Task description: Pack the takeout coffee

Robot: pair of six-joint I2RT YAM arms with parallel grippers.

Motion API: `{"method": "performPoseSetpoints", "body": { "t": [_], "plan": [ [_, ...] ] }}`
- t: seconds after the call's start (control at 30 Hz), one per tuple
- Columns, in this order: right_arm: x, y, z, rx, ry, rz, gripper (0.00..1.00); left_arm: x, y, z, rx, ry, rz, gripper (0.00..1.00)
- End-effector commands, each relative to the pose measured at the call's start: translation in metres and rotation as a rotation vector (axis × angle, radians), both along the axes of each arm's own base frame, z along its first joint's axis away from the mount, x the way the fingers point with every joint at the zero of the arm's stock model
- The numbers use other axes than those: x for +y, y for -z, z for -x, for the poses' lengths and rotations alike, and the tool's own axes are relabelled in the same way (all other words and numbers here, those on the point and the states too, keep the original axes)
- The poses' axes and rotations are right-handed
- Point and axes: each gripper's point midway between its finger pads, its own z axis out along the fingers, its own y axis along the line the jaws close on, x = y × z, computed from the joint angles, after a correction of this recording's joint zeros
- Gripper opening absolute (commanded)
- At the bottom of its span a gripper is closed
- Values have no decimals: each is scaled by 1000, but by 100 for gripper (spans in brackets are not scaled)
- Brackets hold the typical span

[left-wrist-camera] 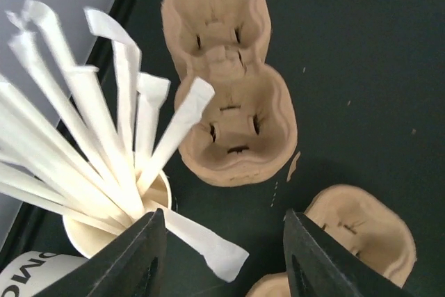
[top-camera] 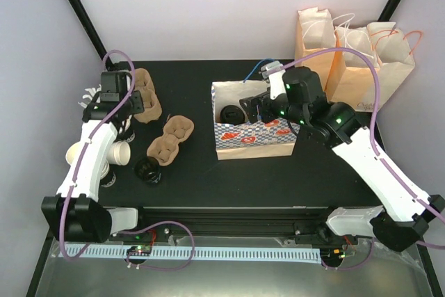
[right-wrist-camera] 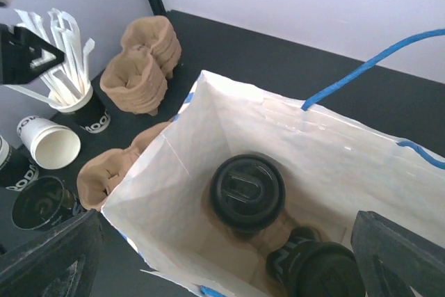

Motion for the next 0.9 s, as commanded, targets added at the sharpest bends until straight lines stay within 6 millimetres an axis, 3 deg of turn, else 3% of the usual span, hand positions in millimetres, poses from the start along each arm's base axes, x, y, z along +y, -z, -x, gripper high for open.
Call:
{"method": "performPoseSetpoints", "body": {
  "t": [0.0,0.07,0.23,0.37,0.43,0.87],
  "plan": [
    [2,-9,6,-45,-35,-35,100,-2,19,-3,92,48,-16,42],
    [2,-8,6,-42,-35,-34,100,-1,29,-5,146,49,-19,37],
    [3,-5,6,-33,-36,-35,100,4,41,-8,209,31,-42,35],
    [4,-5,6,-30,-38,-39,100,6,42,-10,218,25,-54,16],
    [4,-4,6,-28,-40,-38,100,8,34,-9,202,16,-58,10],
    [12,5,3,0,-60,-30,100,18,-50,24,-43,-37,-114,4]
  ]
}}
